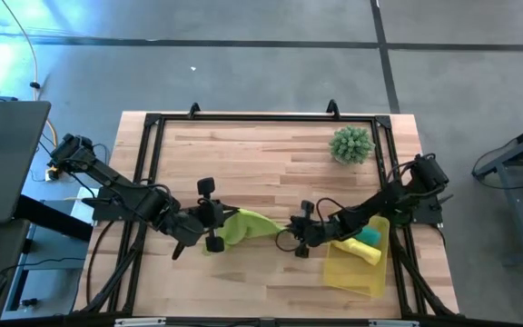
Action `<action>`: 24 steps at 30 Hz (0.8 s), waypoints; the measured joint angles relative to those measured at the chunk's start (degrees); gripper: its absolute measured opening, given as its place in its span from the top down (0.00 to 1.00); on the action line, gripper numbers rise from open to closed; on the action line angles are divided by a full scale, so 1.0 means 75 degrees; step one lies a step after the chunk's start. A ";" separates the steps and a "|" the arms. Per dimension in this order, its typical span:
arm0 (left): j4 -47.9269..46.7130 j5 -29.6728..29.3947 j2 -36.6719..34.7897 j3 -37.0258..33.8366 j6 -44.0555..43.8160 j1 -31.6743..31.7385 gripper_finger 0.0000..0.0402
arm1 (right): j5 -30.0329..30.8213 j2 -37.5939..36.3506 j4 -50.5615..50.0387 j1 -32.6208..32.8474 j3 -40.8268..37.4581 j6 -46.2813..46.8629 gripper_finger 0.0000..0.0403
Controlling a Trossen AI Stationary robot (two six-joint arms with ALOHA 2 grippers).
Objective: Roll microfiber towels into tight, uniform cylinder then place into a basket
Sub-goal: Fold the green microfiber cloth
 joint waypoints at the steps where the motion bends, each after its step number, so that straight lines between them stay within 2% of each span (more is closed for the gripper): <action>1: -0.0093 -0.0050 0.0000 0.0000 -0.0101 0.0000 1.00 | 0.0000 0.0000 -0.0167 0.0031 0.0117 0.0012 0.97; 5: -0.0327 -0.0074 0.0000 0.0000 -0.0550 0.0000 1.00 | 0.0006 -0.0122 -0.1870 0.0105 0.0907 -0.0003 0.97; 8: -0.0367 -0.0081 0.0000 0.0000 -0.0595 0.0000 1.00 | 0.0119 -0.0310 -0.4043 0.0125 0.1875 0.0015 0.99; 14: -0.0463 -0.0210 -0.0281 -0.0003 -0.0746 -0.0031 1.00 | 0.0866 -0.0338 -0.8408 0.0196 0.4133 0.0305 0.99; 18: -0.0697 -0.0812 -0.0583 0.0003 -0.0798 -0.0144 1.00 | 0.1658 -0.0348 -1.0657 0.0248 0.5408 0.0578 1.00; 24: -0.1327 -0.1520 -0.1081 0.0006 -0.0799 -0.0337 1.00 | 0.2605 -0.0353 -1.3321 0.0131 0.6986 0.1375 1.00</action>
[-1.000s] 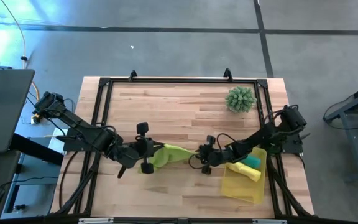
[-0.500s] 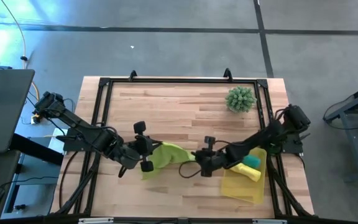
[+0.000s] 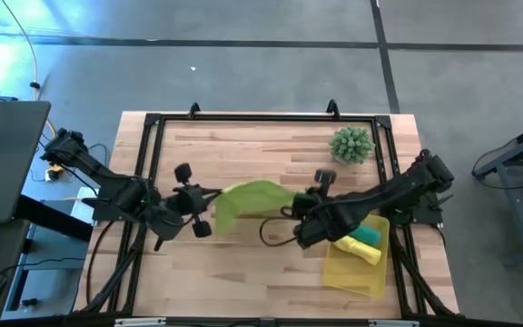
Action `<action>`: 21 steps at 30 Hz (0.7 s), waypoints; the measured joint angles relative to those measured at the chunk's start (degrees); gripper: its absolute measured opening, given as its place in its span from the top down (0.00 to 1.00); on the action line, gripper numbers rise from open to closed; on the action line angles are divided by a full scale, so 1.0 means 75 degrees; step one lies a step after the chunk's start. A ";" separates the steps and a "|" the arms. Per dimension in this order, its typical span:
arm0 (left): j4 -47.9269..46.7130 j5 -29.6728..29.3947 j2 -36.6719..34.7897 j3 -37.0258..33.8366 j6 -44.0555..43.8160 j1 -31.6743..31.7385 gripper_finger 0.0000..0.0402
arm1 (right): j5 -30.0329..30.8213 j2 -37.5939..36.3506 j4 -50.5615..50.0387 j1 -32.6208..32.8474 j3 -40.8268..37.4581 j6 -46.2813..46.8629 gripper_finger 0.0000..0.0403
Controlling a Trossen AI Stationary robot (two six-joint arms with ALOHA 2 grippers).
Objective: Roll microfiber towels into tight, uniform cylinder then place into a basket
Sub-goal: Fold the green microfiber cloth
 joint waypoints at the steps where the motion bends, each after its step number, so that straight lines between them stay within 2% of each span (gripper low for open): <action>1: -0.0195 -0.0158 -0.0080 -0.0001 -0.0003 -0.0030 1.00 | 0.0248 0.0000 -0.0398 -0.0038 0.0247 0.0255 1.00; 3: -0.0361 -0.0517 -0.0183 -0.0003 -0.0003 -0.0074 1.00 | 0.0619 0.0000 -0.0897 -0.0112 0.0682 0.0739 1.00; 5: -0.0472 -0.0602 -0.0287 -0.0004 -0.0047 -0.0077 1.00 | 0.0662 0.0000 -0.1041 -0.0207 0.1077 0.1059 1.00; 6: -0.0447 -0.0436 -0.0327 -0.0006 -0.0171 -0.0077 1.00 | 0.0475 -0.0008 -0.0966 -0.0244 0.1233 0.1030 1.00; 10: -0.0388 0.1448 -0.0465 -0.0003 -0.0535 -0.0076 1.00 | -0.1599 -0.0009 -0.0325 -0.0346 0.1600 -0.0559 1.00; 12: -0.0451 0.1613 -0.0463 -0.0003 -0.0536 -0.0086 1.00 | -0.1690 0.0003 -0.0249 -0.0337 0.1683 -0.1065 1.00; 14: -0.0629 0.1102 -0.0461 -0.0003 -0.0537 -0.0083 1.00 | -0.1039 0.0003 -0.0308 -0.0351 0.1713 -0.1162 1.00; 17: -0.1000 -0.0101 -0.0465 -0.0003 -0.0370 -0.0019 1.00 | -0.0102 0.0003 -0.0466 -0.0556 0.1698 -0.1327 1.00; 19: -0.1258 -0.0760 -0.0450 -0.0003 -0.0256 0.0109 1.00 | 0.0223 0.0024 -0.0476 -0.0763 0.1698 -0.1561 1.00; 21: -0.1491 -0.1063 -0.0424 -0.0003 -0.0216 0.0261 1.00 | 0.0419 0.0055 -0.0423 -0.1006 0.1692 -0.1822 1.00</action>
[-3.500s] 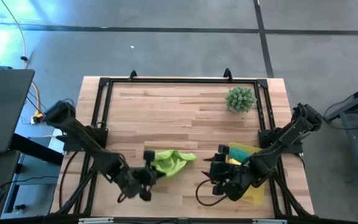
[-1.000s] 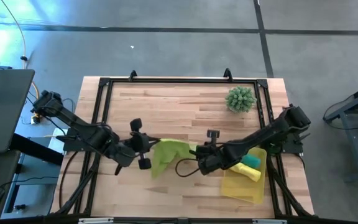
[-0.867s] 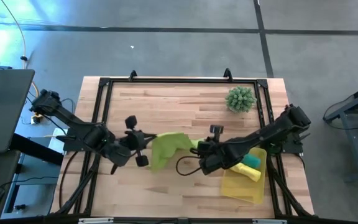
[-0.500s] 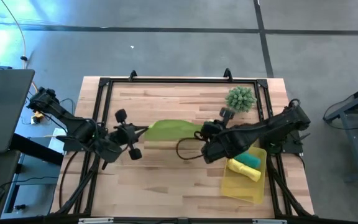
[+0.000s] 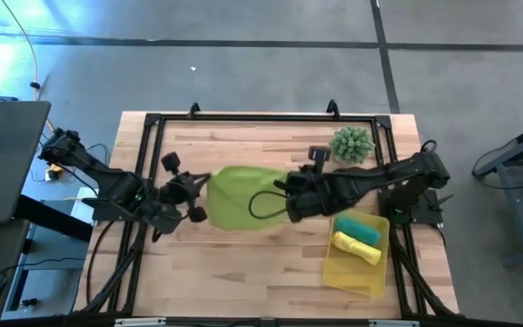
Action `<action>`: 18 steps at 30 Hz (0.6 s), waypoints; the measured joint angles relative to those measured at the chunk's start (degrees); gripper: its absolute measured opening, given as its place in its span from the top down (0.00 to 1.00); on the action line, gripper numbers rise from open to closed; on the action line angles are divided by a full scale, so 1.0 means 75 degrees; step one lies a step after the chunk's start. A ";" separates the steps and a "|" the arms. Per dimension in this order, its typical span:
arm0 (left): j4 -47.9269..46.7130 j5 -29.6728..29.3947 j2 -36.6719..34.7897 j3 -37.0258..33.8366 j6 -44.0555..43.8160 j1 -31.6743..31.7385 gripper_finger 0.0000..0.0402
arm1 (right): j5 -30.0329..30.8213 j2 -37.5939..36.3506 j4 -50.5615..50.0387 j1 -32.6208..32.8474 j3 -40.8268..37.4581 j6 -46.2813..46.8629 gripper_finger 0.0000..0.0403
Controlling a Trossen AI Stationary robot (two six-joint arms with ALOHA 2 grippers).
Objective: Roll microfiber towels into tight, uniform cylinder then place into a basket
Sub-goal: Fold the green microfiber cloth
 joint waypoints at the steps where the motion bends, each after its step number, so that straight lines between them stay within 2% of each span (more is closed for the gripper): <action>1: -0.0075 -0.0073 0.0001 0.0000 0.0002 0.0095 1.00 | 0.0099 0.0003 0.0080 -0.0136 -0.0003 -0.0142 1.00; 7: -0.0312 -0.0820 -0.0004 0.0000 0.0110 0.0824 1.00 | 0.0861 0.0003 0.0393 -0.0987 -0.0003 -0.1174 1.00; 12: -0.0353 -0.1255 -0.0004 0.0000 0.0304 0.1329 1.00 | 0.0928 0.0003 0.0532 -0.1449 -0.0003 -0.1253 1.00; 14: -0.0349 -0.0988 -0.0004 -0.0006 0.0287 0.1444 1.00 | 0.0923 0.0003 0.0529 -0.1508 -0.0003 -0.1033 1.00; 18: -0.0344 0.0296 0.0004 -0.0375 -0.0181 0.1470 1.00 | 0.0323 0.0058 0.0517 -0.1432 -0.0009 -0.0466 1.00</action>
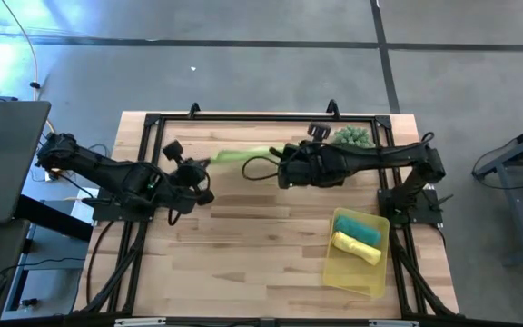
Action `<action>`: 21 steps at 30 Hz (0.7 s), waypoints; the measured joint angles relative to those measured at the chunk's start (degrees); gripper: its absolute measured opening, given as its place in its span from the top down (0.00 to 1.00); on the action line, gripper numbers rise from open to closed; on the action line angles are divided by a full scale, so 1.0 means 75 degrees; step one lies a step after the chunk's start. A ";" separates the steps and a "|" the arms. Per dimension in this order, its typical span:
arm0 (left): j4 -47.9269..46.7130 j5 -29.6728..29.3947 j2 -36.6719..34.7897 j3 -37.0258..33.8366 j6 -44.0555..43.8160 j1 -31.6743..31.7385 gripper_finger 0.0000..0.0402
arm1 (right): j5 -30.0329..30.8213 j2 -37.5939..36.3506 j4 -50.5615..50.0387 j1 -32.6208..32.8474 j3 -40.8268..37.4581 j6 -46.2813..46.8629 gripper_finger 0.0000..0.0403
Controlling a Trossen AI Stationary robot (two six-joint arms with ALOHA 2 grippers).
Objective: Roll microfiber towels into tight, uniform cylinder then place into a basket
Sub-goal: Fold the green microfiber cloth
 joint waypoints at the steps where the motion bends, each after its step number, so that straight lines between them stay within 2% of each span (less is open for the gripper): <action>1: 0.0035 0.0284 0.0018 -0.0167 -0.0236 -0.0038 1.00 | -0.0246 0.0041 0.0032 0.0055 -0.0062 0.0153 1.00; 6: 0.0600 0.1315 0.0225 -0.1434 -0.1575 -0.0733 1.00 | -0.1256 0.0120 0.1096 0.0597 -0.1562 0.0632 1.00; 13: 0.4002 0.2389 0.1071 -0.3193 -0.2413 -0.2100 1.00 | -0.2951 0.0125 0.4109 0.1715 -0.3939 0.1680 1.00; 17: 0.5316 0.2465 0.1994 -0.3253 -0.2839 -0.2823 1.00 | -0.3520 0.0125 0.6073 0.2417 -0.4800 0.1994 1.00; 21: 0.5673 0.2536 0.2868 -0.2834 -0.3437 -0.3374 1.00 | -0.3801 0.0125 0.6887 0.2950 -0.5088 0.2180 1.00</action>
